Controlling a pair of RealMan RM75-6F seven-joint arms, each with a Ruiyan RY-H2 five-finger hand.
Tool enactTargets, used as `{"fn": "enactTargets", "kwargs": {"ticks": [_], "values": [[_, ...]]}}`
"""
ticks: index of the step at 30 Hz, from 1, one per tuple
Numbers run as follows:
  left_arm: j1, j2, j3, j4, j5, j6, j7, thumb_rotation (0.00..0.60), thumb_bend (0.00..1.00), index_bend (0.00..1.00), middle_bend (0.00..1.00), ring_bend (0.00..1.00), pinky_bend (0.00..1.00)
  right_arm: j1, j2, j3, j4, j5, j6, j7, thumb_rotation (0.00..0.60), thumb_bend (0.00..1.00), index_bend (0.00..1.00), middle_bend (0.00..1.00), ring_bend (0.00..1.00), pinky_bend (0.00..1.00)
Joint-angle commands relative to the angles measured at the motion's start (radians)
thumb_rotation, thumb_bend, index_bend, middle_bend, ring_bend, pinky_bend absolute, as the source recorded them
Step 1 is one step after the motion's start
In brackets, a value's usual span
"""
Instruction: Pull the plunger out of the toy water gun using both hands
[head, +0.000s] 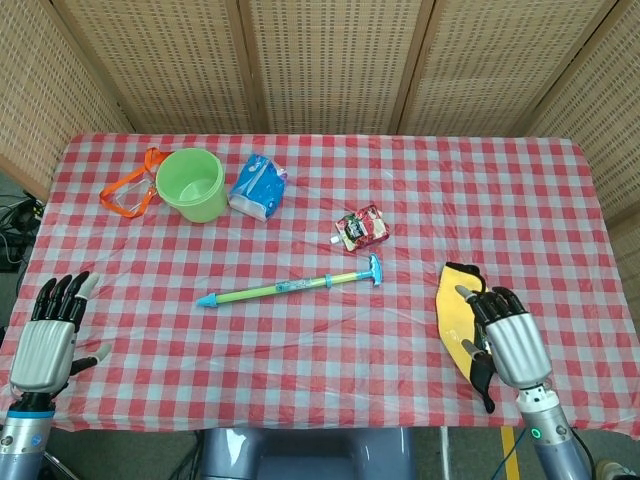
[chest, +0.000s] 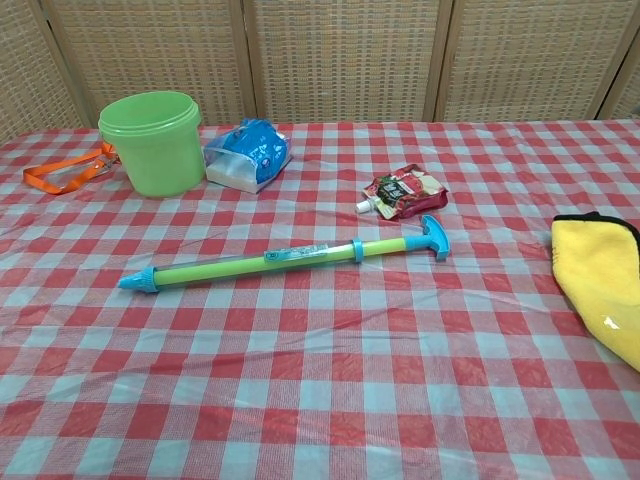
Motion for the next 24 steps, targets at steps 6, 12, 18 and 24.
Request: {"fn": "enactTargets", "kwargs": {"ticks": [6,12,18,24], "values": [[0.000,0.001,-0.005,0.002,-0.008,0.000,-0.006,0.600,0.00,0.00,0.00,0.00,0.00,0.144,-0.025,0.089,-0.081,0.067,-0.207,-0.189,0.600,0.09,0.29,0.96,0.90,0.73],[-0.005,0.002,-0.006,0.007,-0.018,-0.014,-0.018,0.600,0.00,0.00,0.00,0.00,0.00,0.252,-0.112,0.141,-0.095,0.218,-0.400,-0.362,0.600,0.21,0.27,1.00,0.96,0.77],[-0.012,-0.001,-0.005,0.014,-0.027,-0.033,-0.022,0.600,0.00,0.00,0.00,0.00,0.00,0.336,-0.205,0.178,-0.063,0.355,-0.502,-0.500,0.600,0.32,0.29,1.00,0.96,0.77],[-0.019,0.000,-0.012,0.022,-0.046,-0.048,-0.039,0.600,0.00,0.00,0.00,0.00,0.00,0.417,-0.290,0.211,0.009,0.460,-0.543,-0.585,0.600,0.42,0.33,1.00,0.96,0.77]]}}
